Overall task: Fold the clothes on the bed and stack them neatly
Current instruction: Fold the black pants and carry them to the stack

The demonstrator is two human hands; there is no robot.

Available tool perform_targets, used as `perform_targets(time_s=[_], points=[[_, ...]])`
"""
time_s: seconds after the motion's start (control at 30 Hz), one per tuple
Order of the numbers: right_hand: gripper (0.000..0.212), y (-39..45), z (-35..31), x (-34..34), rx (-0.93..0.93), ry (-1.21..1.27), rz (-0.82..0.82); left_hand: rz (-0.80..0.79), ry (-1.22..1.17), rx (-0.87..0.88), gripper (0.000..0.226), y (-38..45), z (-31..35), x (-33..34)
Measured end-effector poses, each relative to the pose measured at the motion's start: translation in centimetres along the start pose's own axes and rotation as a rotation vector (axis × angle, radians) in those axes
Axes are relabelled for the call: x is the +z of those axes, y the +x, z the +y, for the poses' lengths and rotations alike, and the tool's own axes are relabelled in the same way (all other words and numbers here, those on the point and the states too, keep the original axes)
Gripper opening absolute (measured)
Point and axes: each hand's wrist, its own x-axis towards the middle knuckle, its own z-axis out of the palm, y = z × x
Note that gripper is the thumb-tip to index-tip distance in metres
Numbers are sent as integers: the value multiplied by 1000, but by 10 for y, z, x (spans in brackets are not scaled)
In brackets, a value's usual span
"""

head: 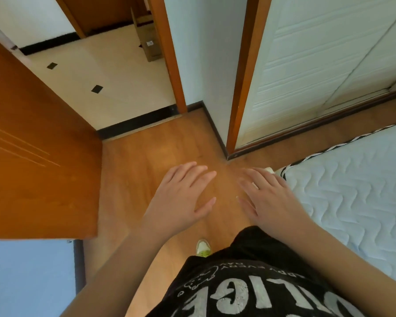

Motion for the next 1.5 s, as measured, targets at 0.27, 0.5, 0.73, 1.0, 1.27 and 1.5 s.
perform_targets(time_s=[0.27,0.5,0.73,1.0,1.27,1.5], points=[[42,64,57,1,196,-35,2,-41,-46,211,57,142,-20,-9],[41,119,135,-10,352,-40,119,-59,6,390,55,275,-8,-14],[43,166,193,-28,462,-28,115,-9,40,497,50,369,-2,-27],[42,222,240,-21,636,-40,113,-46,96,657,51,476,-9,-28],[41,265,273,-33,891,-65,197,-43,113,796,49,562,-3,-21],[38,259,306,-45,1071,-107,184,-48,91,790,46,608,42,-16]])
